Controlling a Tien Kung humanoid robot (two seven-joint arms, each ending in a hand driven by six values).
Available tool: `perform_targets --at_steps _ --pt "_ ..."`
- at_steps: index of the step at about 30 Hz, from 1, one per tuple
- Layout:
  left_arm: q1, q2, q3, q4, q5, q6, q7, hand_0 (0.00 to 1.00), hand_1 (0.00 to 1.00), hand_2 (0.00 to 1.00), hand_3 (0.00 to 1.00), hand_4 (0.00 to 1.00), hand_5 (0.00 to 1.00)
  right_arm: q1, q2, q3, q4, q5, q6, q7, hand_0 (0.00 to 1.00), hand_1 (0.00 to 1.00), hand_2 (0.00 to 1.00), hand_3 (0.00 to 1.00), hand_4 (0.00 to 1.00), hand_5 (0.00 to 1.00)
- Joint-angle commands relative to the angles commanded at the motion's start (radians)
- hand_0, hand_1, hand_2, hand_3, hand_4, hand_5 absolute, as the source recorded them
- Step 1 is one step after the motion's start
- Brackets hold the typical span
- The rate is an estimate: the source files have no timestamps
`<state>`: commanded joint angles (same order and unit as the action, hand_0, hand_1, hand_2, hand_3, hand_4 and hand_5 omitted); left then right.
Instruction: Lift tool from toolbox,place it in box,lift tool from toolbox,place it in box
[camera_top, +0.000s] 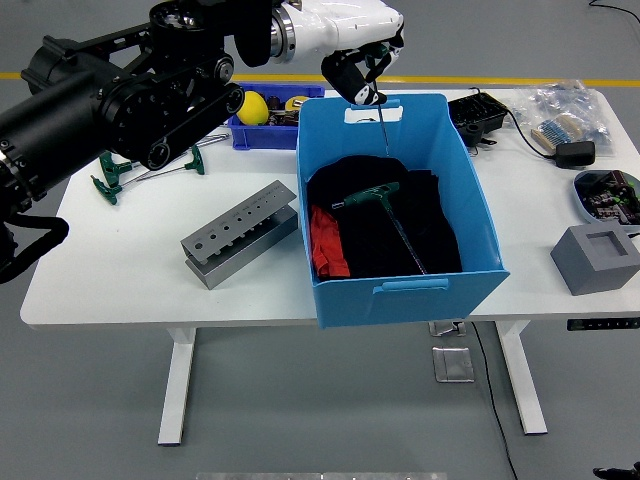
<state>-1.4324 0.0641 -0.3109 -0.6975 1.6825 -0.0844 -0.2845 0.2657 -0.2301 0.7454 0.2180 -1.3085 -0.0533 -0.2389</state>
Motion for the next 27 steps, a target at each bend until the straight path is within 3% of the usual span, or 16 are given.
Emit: perform_targets --at_steps 9,10,15,16,21,22,27 --pt "0.029 -0.059 0.082 0.02 -0.045 0.021 -0.019 0.185 0.071 0.094 0.136 0.765 0.204 0.013 -0.003 0.006 0.001 -0.017 0.005 -0.002 0.617 0.59 0.644 0.53 0.778 0.588" --pt "0.032 -0.064 0.09 0.022 -0.051 0.026 -0.021 0.224 0.121 0.153 0.225 0.768 0.193 0.014 -0.004 0.008 0.001 -0.02 0.006 -0.002 0.617 0.588 0.644 0.53 0.778 0.588" --pt "0.037 -0.064 0.105 0.019 -0.071 0.028 -0.025 0.224 0.121 0.153 0.225 0.768 0.193 0.017 -0.004 0.01 0.002 -0.027 0.007 -0.002 0.617 0.588 0.644 0.53 0.778 0.588" --pt "0.038 -0.064 0.107 0.02 -0.074 0.024 -0.023 0.285 0.233 0.317 0.458 0.82 0.338 0.018 -0.004 0.011 0.002 -0.028 0.007 -0.002 0.617 0.589 0.644 0.53 0.778 0.588" --pt "0.043 -0.064 0.115 0.032 -0.076 -0.002 -0.009 0.285 0.233 0.317 0.458 0.82 0.338 0.021 -0.005 0.008 0.002 -0.026 0.008 -0.002 0.617 0.589 0.644 0.53 0.778 0.588" --pt "0.044 -0.064 0.115 0.035 -0.075 -0.006 -0.007 0.298 0.315 0.428 0.568 0.834 0.382 0.023 -0.005 0.009 0.002 -0.027 0.009 -0.003 0.617 0.588 0.644 0.53 0.778 0.588" --pt "0.047 -0.064 0.111 0.053 -0.074 -0.019 0.001 0.298 0.315 0.428 0.568 0.834 0.382 0.027 -0.007 0.01 0.002 -0.028 0.009 -0.002 0.617 0.588 0.644 0.53 0.778 0.588"
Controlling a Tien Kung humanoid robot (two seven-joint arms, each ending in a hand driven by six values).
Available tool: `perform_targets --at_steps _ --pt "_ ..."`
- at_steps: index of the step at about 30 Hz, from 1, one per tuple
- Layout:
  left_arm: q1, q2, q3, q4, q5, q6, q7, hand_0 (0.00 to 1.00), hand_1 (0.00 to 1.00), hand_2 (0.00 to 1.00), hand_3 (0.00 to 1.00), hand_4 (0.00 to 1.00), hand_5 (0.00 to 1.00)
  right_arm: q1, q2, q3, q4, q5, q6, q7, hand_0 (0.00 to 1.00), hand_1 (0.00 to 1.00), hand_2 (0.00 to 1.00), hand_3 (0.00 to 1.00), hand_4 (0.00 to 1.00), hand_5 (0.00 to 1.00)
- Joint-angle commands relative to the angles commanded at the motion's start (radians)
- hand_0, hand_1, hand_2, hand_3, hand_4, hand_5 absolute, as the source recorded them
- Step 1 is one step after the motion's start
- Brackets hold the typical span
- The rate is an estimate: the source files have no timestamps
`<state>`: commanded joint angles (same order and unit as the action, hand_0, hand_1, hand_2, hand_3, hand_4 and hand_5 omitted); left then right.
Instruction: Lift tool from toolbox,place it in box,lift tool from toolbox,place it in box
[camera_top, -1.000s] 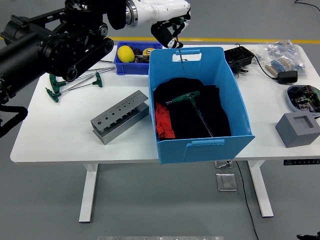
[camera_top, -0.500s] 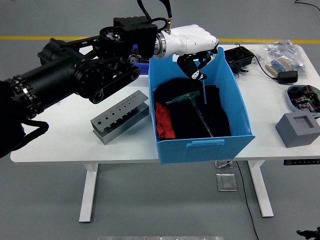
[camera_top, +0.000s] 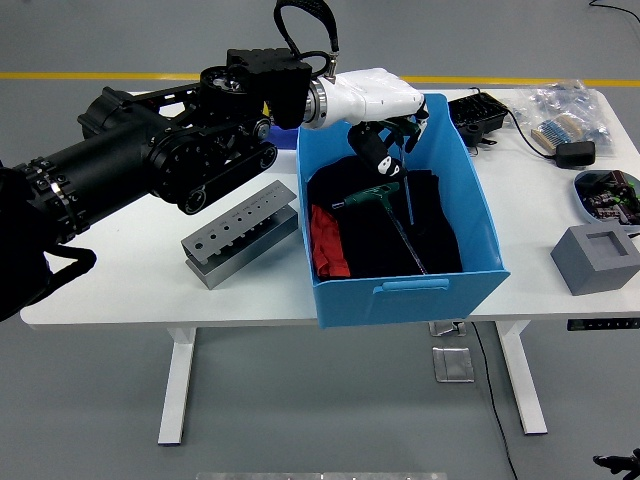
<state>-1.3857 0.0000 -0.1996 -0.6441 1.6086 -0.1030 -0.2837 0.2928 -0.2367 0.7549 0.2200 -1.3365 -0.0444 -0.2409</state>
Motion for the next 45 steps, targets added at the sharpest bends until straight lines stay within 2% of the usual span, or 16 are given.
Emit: perform_targets --at_steps 1,6,7,12,13,18,19,21,24,25,28,35,36,37,41,45 --pt "0.0 0.0 -0.002 0.002 0.0 -0.004 0.003 0.303 0.37 0.526 0.618 0.837 0.397 0.0 0.0 -0.001 0.0 0.001 0.0 0.0 0.616 0.588 0.644 0.53 0.779 0.586" --pt "0.003 0.0 -0.007 0.012 0.006 -0.015 0.012 0.303 0.37 0.526 0.618 0.837 0.397 0.001 0.0 -0.003 0.0 0.005 -0.001 0.0 0.616 0.588 0.644 0.53 0.779 0.586" --pt "0.003 0.0 -0.008 0.013 0.006 -0.015 0.013 0.337 0.469 0.67 0.633 0.845 0.419 0.001 0.0 -0.003 0.0 0.004 -0.001 0.0 0.616 0.588 0.644 0.53 0.78 0.587" --pt "0.013 0.001 -0.041 0.011 0.016 -0.011 0.011 0.337 0.469 0.67 0.633 0.845 0.419 0.0 0.0 -0.002 0.0 0.004 -0.001 0.0 0.616 0.588 0.644 0.53 0.78 0.587" --pt "0.017 0.002 -0.053 0.012 0.018 -0.009 0.011 0.39 0.538 0.743 0.663 0.857 0.446 0.0 0.001 -0.002 0.0 0.005 -0.002 0.001 0.617 0.589 0.644 0.53 0.781 0.587" --pt "0.051 0.023 -0.172 0.007 0.039 -0.002 0.007 0.39 0.538 0.743 0.663 0.857 0.446 -0.005 0.003 -0.005 -0.001 0.017 -0.006 0.001 0.617 0.589 0.644 0.53 0.781 0.587" --pt "0.061 0.029 -0.2 0.002 0.042 0.0 0.006 0.492 0.615 0.792 0.687 0.867 0.477 -0.006 0.003 -0.007 -0.001 0.02 -0.007 0.002 0.617 0.589 0.644 0.53 0.781 0.587" --pt "0.092 0.051 -0.273 -0.012 0.038 0.004 0.006 0.492 0.615 0.792 0.687 0.867 0.477 -0.008 0.003 -0.012 -0.002 0.03 -0.01 0.003 0.617 0.589 0.644 0.53 0.781 0.587" --pt "0.151 0.096 -0.4 -0.048 -0.008 0.017 0.013 0.492 0.615 0.792 0.687 0.867 0.477 -0.012 0.005 -0.019 -0.003 0.045 -0.014 0.006 0.617 0.589 0.644 0.53 0.781 0.587" --pt "0.173 0.112 -0.446 -0.065 -0.03 0.021 0.019 0.591 0.661 0.8 0.692 0.873 0.519 -0.013 0.006 -0.019 -0.003 0.048 -0.015 0.006 0.62 0.589 0.643 0.53 0.781 0.587" --pt "0.241 0.16 -0.569 -0.131 -0.131 0.046 0.036 0.591 0.661 0.8 0.692 0.873 0.519 -0.02 0.01 -0.024 -0.005 0.062 -0.02 0.008 0.62 0.589 0.643 0.53 0.781 0.587" --pt "0.394 0.239 -0.828 -0.28 -0.344 0.03 0.08 0.622 0.67 0.772 0.688 0.88 0.529 -0.033 0.009 -0.11 -0.003 0.187 -0.047 0.027 0.621 0.589 0.643 0.53 0.78 0.588" --pt "0.419 0.246 -0.856 -0.301 -0.378 0.03 0.085 0.622 0.67 0.772 0.688 0.88 0.529 -0.033 0.008 -0.129 -0.003 0.216 -0.051 0.031 0.621 0.589 0.643 0.53 0.78 0.588" --pt "0.452 0.259 -0.884 -0.329 -0.422 0.03 0.095 0.689 0.715 0.79 0.709 0.894 0.585 -0.035 0.007 -0.155 -0.004 0.251 -0.058 0.039 0.622 0.589 0.649 0.53 0.78 0.588" --pt "0.587 0.292 -0.979 -0.429 -0.576 0.044 0.116 0.689 0.715 0.79 0.709 0.894 0.585 -0.048 0.006 -0.246 -0.01 0.377 -0.08 0.074 0.622 0.589 0.649 0.53 0.78 0.588" --pt "0.716 0.311 -1.056 -0.492 -0.594 0.057 0.126 0.726 0.746 0.799 0.717 0.906 0.615 -0.063 0.005 -0.341 -0.015 0.509 -0.102 0.11 0.623 0.601 0.666 0.53 0.78 0.588"
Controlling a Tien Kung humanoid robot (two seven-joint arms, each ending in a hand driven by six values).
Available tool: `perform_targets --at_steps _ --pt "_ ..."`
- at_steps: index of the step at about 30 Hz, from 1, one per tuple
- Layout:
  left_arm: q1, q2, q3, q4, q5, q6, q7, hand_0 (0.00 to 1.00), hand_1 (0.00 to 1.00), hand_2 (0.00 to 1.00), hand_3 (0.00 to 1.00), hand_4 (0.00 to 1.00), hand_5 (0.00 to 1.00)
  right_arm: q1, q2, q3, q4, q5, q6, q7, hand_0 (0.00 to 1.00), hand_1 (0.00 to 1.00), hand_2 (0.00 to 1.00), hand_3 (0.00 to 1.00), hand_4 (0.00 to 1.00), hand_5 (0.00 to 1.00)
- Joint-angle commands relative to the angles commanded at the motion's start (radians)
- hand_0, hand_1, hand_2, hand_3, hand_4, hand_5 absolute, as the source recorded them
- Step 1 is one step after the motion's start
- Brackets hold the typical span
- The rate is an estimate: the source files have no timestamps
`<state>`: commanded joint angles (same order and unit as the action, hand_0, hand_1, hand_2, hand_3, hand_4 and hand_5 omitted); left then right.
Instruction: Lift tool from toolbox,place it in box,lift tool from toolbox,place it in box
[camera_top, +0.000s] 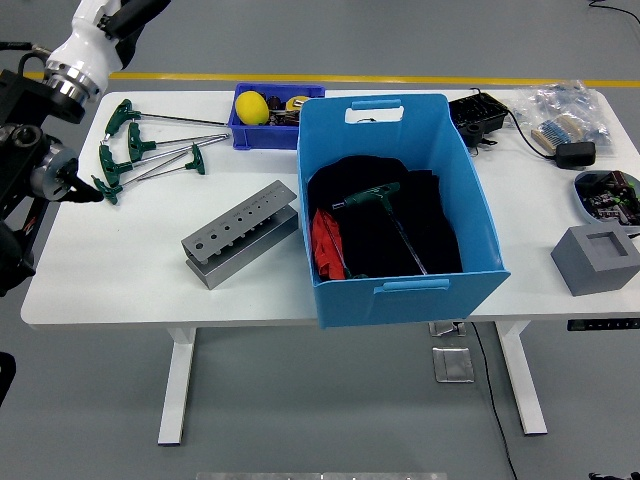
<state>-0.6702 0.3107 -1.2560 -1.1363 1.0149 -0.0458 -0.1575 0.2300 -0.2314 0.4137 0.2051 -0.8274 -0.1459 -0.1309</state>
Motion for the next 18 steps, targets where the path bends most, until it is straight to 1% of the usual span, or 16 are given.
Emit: perform_targets --at_steps 3,4,7,9,10,14,16,17,18 --pt "0.078 0.003 -0.045 -0.022 0.007 -0.004 0.013 0.726 0.746 0.799 0.717 0.906 0.615 -0.01 0.002 -0.046 -0.004 0.07 -0.008 0.016 0.623 0.601 0.666 0.53 0.78 0.588" --pt "0.105 0.004 -0.062 -0.033 0.012 -0.008 0.02 0.758 0.762 0.82 0.755 0.915 0.665 -0.014 0.003 -0.059 -0.005 0.086 -0.01 0.021 0.652 0.617 0.69 0.531 0.781 0.586" --pt "0.166 -0.001 -0.094 -0.067 0.022 -0.014 0.033 0.758 0.762 0.82 0.755 0.915 0.665 -0.023 0.006 -0.088 -0.008 0.124 -0.012 0.031 0.652 0.617 0.69 0.531 0.781 0.586" --pt "0.209 -0.003 -0.106 -0.096 0.008 -0.012 0.039 0.758 0.762 0.82 0.755 0.915 0.665 -0.029 0.007 -0.105 -0.009 0.152 -0.01 0.035 0.652 0.617 0.69 0.531 0.781 0.586" --pt "0.232 -0.006 -0.115 -0.114 0.011 -0.007 0.041 0.84 0.86 0.916 0.883 0.924 0.691 -0.033 0.008 -0.116 -0.009 0.169 -0.007 0.038 0.678 0.666 0.728 0.541 0.783 0.583" --pt "0.318 -0.021 -0.153 -0.167 0.033 0.007 0.041 0.84 0.86 0.916 0.883 0.924 0.691 -0.043 0.012 -0.143 -0.012 0.224 0.001 0.048 0.678 0.666 0.728 0.541 0.783 0.583" --pt "0.356 -0.032 -0.174 -0.192 0.059 0.012 0.039 0.84 0.86 0.916 0.883 0.924 0.691 -0.047 0.013 -0.156 -0.013 0.259 0.006 0.053 0.678 0.666 0.728 0.541 0.783 0.583" --pt "0.38 -0.038 -0.189 -0.208 0.085 0.012 0.038 0.858 0.878 0.943 0.892 0.927 0.696 -0.051 0.015 -0.163 -0.015 0.275 0.007 0.056 0.708 0.681 0.746 0.547 0.787 0.58" --pt "0.398 -0.043 -0.2 -0.219 0.107 0.012 0.037 0.858 0.878 0.943 0.892 0.927 0.696 -0.053 0.017 -0.166 -0.016 0.283 0.007 0.058 0.708 0.681 0.746 0.547 0.787 0.58"
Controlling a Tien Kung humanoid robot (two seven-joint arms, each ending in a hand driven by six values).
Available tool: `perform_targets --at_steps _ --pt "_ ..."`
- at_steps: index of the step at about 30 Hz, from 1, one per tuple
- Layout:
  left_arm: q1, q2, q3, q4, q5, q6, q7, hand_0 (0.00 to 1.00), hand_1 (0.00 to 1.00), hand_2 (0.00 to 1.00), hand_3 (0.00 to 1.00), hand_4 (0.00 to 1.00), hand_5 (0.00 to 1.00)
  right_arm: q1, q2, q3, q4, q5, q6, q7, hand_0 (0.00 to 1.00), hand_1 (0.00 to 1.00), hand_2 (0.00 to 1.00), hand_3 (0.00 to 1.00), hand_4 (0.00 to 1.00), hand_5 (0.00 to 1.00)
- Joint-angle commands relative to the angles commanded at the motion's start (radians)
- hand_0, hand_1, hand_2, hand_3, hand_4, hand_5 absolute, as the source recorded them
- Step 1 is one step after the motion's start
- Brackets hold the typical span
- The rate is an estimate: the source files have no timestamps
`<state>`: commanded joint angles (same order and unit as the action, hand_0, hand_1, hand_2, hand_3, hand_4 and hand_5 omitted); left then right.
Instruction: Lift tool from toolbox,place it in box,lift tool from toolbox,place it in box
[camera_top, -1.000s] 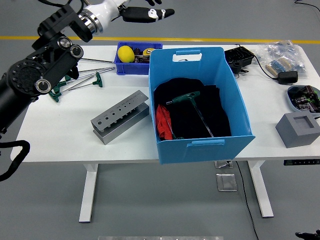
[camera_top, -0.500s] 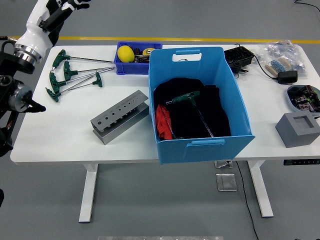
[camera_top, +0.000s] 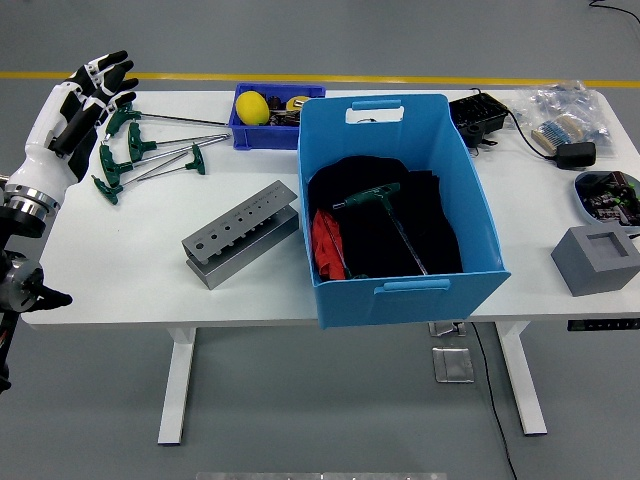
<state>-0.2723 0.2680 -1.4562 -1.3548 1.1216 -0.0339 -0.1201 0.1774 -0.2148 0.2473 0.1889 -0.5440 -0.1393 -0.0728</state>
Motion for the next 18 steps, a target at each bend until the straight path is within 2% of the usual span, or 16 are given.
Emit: perform_targets --at_steps 4,8,16,18 --pt "0.087 -0.034 -0.048 -0.04 0.051 -0.002 0.0 0.858 0.878 0.943 0.892 0.927 0.696 -0.005 0.006 -0.004 -0.006 0.022 -0.005 0.005 0.708 0.681 0.746 0.547 0.787 0.58" --pt "0.176 -0.082 -0.101 -0.067 0.079 -0.001 -0.002 0.864 0.881 0.945 0.892 0.92 0.68 -0.011 0.01 -0.016 -0.007 0.049 -0.013 0.014 0.703 0.683 0.743 0.545 0.786 0.582" --pt "0.255 -0.15 -0.173 -0.1 0.12 0.002 -0.005 0.865 0.886 0.942 0.887 0.921 0.682 -0.017 0.015 0.008 -0.005 0.011 -0.015 0.009 0.687 0.682 0.74 0.542 0.786 0.586" --pt "0.27 -0.166 -0.178 -0.11 0.125 0.003 -0.007 0.865 0.887 0.941 0.886 0.933 0.718 -0.016 0.016 0.016 -0.006 -0.001 -0.014 0.006 0.684 0.68 0.737 0.54 0.785 0.589"
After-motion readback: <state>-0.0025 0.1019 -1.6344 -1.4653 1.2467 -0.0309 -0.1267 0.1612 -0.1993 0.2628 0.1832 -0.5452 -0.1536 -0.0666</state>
